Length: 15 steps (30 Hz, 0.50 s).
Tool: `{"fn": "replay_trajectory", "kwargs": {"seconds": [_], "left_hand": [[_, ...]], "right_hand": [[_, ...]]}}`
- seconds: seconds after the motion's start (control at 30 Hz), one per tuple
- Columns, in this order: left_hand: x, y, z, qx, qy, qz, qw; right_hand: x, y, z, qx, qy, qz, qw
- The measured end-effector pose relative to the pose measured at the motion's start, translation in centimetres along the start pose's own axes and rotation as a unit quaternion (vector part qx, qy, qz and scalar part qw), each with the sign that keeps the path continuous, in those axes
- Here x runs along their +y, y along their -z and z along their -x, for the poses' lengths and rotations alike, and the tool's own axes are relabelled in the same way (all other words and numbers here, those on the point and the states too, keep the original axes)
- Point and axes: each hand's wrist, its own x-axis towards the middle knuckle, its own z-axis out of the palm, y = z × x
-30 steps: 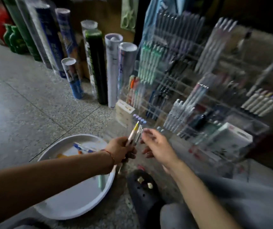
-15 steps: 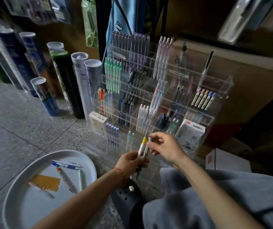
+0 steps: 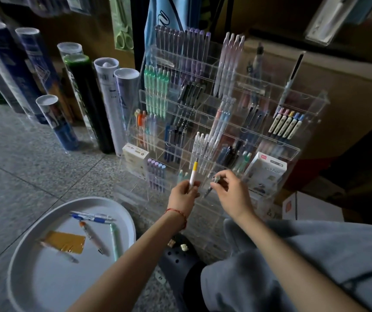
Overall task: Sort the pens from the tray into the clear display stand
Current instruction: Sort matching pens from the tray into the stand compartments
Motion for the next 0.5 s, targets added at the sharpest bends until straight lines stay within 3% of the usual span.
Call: {"fn": "replay_trajectory", "kwargs": {"seconds": [0.13,0.4,0.5], "left_hand": [[-1.1,0.2,-0.1,0.003,0.004,-0.039,0.999],[-0.6,0.8,-0.4,0.002,0.012,-0.006,1.000],[-0.1,0.4,-0.1,-0.027,0.044,0.056,0.997]], "right_hand": [[0.4,-1.5,-0.3,-0.058,-0.067,-0.012,0.996],[0.4,-1.6,-0.6,-0.170,-0.079,0.088,0.978],[-0.3,-0.4,-0.7,-0.109,-0.073,0.006,0.991]]}}
